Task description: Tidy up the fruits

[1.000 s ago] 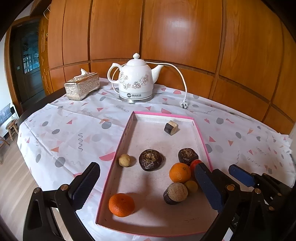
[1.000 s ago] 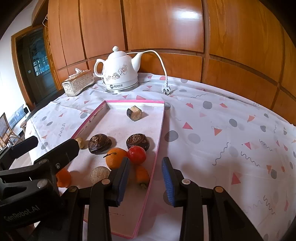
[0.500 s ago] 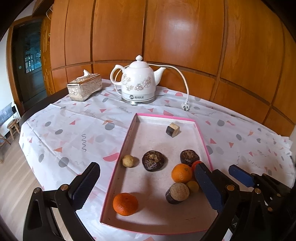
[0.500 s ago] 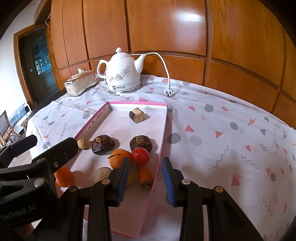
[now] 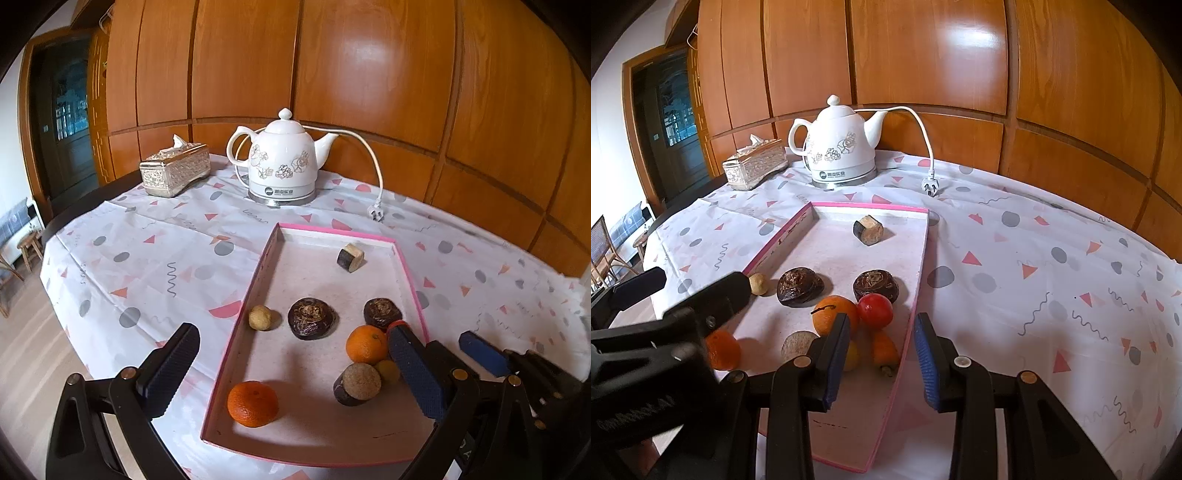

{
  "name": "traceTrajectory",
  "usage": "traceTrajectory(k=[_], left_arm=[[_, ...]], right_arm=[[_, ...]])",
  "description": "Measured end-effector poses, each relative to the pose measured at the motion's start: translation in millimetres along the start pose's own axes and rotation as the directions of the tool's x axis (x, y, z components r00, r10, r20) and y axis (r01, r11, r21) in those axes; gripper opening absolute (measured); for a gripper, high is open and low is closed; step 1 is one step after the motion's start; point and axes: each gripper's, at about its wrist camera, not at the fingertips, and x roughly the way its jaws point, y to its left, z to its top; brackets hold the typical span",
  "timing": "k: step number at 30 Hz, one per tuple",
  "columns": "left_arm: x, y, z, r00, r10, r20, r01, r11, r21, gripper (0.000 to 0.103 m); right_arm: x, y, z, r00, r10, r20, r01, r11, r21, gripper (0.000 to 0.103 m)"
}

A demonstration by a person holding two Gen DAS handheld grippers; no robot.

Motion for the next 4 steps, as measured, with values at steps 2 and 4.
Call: traceTrajectory(k=[2, 4], left_arm=[[0.5, 0.2, 1.0, 1.000, 0.009, 0.001, -0.009, 1.000, 0.007, 0.102], [2.0, 1.5, 1.4, 1.000, -0.014, -0.009, 0.014, 1.000, -0.002, 0.103]], right_arm=[[0.5, -0.4, -0.3, 1.000, 0.000, -0.001, 0.000, 1.000, 0.002, 0.036], [0.4, -1.9, 0.0, 1.000, 0.001, 0.000, -0.001, 1.000, 0.006, 0.036]])
